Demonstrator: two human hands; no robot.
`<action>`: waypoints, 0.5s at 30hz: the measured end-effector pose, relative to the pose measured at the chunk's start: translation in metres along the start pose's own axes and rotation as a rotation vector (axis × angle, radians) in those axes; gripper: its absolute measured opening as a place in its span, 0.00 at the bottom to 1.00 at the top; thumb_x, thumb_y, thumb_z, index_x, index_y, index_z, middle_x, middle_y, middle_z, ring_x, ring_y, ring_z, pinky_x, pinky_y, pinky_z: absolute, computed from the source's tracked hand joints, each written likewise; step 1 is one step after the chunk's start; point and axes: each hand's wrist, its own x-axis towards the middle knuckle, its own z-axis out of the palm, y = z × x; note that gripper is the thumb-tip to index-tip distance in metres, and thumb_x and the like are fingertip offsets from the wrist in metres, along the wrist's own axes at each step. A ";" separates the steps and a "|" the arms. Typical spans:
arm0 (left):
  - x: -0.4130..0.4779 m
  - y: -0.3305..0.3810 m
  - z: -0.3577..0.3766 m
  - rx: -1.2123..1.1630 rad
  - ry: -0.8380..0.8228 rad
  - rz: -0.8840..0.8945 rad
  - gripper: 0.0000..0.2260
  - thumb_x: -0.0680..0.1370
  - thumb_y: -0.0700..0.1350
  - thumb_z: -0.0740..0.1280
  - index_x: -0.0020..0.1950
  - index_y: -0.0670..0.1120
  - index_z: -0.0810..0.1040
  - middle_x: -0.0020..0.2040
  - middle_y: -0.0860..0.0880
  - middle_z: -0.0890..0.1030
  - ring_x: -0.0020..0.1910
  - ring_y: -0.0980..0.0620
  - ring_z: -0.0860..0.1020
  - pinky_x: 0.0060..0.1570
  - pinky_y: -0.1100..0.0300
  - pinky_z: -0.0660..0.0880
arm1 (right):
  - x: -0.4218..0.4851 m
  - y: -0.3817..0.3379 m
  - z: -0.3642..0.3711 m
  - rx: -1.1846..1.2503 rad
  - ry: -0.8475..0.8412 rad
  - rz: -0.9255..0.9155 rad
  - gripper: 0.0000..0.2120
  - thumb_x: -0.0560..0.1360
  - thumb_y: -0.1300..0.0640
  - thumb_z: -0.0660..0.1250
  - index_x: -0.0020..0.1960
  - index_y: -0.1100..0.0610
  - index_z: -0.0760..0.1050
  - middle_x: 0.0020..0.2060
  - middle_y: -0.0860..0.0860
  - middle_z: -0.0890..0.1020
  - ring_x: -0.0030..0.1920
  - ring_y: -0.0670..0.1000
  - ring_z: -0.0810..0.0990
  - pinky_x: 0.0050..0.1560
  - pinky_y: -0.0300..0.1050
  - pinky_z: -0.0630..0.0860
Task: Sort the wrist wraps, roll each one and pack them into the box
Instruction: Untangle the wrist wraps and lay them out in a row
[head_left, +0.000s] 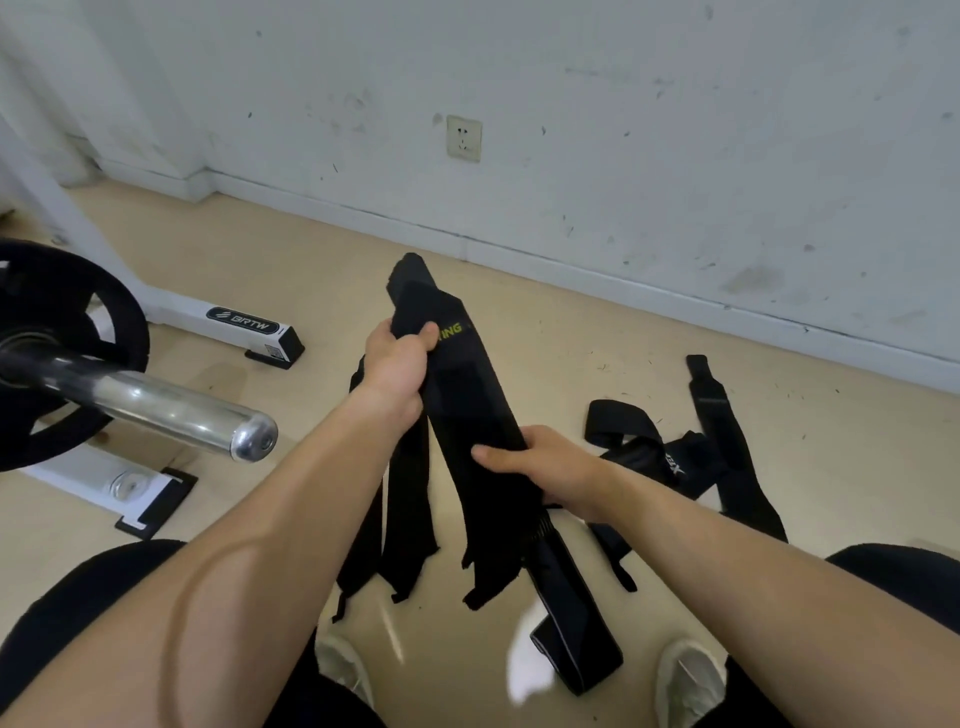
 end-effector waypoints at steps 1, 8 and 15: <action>0.005 -0.006 -0.001 0.001 0.029 -0.019 0.14 0.83 0.40 0.68 0.69 0.45 0.77 0.59 0.45 0.84 0.58 0.43 0.83 0.60 0.41 0.81 | 0.002 0.012 0.001 0.019 -0.016 0.038 0.17 0.76 0.47 0.73 0.61 0.54 0.81 0.54 0.51 0.87 0.55 0.51 0.86 0.59 0.47 0.81; 0.044 -0.061 -0.012 0.062 0.040 -0.066 0.18 0.80 0.38 0.70 0.69 0.47 0.77 0.60 0.45 0.83 0.60 0.42 0.81 0.63 0.40 0.79 | 0.025 0.090 0.020 0.089 0.093 0.192 0.15 0.77 0.42 0.71 0.52 0.54 0.80 0.45 0.50 0.87 0.46 0.49 0.87 0.52 0.42 0.83; 0.109 -0.114 -0.014 0.072 -0.038 -0.153 0.14 0.80 0.37 0.70 0.66 0.46 0.80 0.60 0.42 0.84 0.60 0.40 0.83 0.62 0.40 0.79 | 0.092 0.150 0.025 0.194 0.049 0.266 0.14 0.80 0.44 0.69 0.59 0.53 0.79 0.55 0.51 0.86 0.55 0.51 0.85 0.60 0.47 0.81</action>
